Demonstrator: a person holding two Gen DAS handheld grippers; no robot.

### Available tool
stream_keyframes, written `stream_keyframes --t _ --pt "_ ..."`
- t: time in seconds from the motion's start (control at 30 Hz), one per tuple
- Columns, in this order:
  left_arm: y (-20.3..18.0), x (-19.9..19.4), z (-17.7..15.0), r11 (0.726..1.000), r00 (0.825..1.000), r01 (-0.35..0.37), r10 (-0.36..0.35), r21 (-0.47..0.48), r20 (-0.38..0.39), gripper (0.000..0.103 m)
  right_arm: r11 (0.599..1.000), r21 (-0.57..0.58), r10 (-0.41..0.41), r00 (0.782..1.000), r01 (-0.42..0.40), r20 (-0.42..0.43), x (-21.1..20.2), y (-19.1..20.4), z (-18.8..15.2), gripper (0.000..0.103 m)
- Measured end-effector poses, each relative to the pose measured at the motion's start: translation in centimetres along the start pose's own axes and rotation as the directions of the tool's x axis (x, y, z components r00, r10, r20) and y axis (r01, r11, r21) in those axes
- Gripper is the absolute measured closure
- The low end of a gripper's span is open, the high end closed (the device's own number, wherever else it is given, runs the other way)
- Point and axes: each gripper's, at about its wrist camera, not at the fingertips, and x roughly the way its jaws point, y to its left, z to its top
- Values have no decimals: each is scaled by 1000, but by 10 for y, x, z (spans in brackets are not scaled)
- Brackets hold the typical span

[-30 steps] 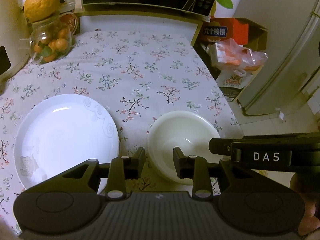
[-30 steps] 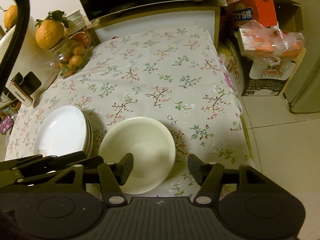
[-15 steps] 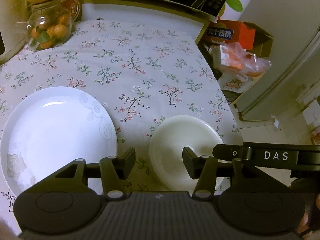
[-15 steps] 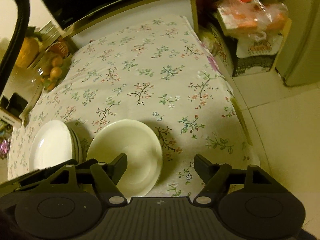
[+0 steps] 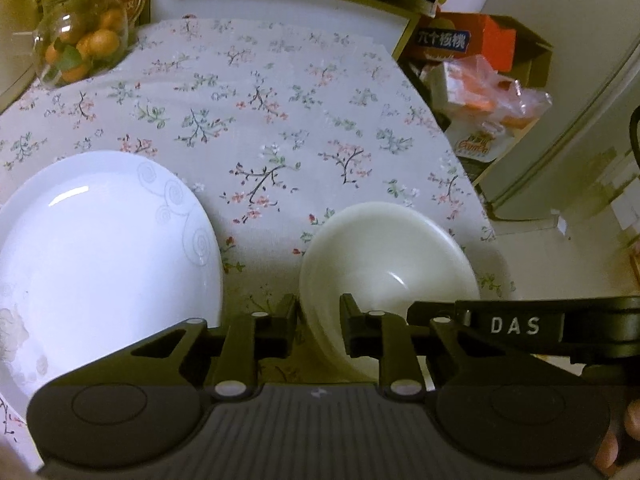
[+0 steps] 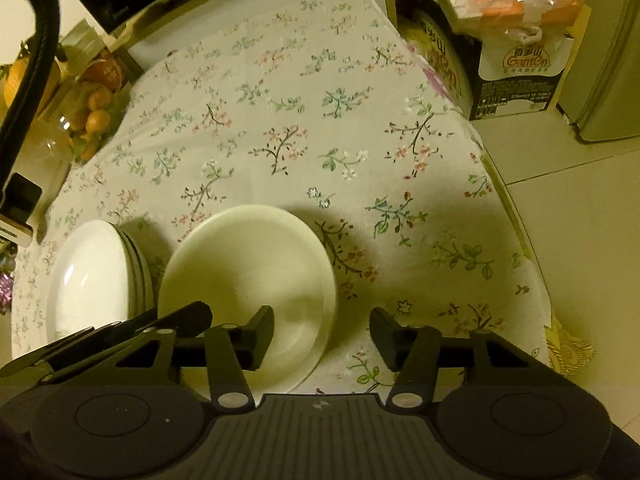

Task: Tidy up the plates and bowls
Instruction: 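Close both tools on the rim of the bowl stack, then lift the bowl stack with both tools and carry it over the plate stack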

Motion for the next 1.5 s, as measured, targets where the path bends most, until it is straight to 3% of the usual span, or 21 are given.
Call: stream_keyframes --t 0.07,0.13,0.33,0.67,0.93,1.27,1.5 --pt "-1 2 -1 1000 1000 -14 14 12 1 89 1000 -2 -7 1000 7 -16 6 1 -1 67" --pt "0 3 -1 1000 1000 -16 16 9 -1 90 1000 -7 -6 1000 6 -31 10 3 -2 83" --pt "-2 1 -1 999 1000 -30 30 23 -7 92 1000 -17 -16 1000 16 -23 8 7 -3 89" --pt "-1 -40 9 1000 996 -26 25 9 86 92 999 -49 13 995 -8 96 -23 14 4 90" --pt "15 -75 21 996 981 -74 81 -46 176 92 991 -114 92 972 -69 216 -51 46 10 89" --pt "68 -101 15 976 973 -141 168 -168 160 92 961 -237 187 965 -142 182 -44 104 4 89" --pt "97 -98 4 955 973 -188 213 -229 92 92 934 -322 196 974 -152 111 -27 144 -7 89"
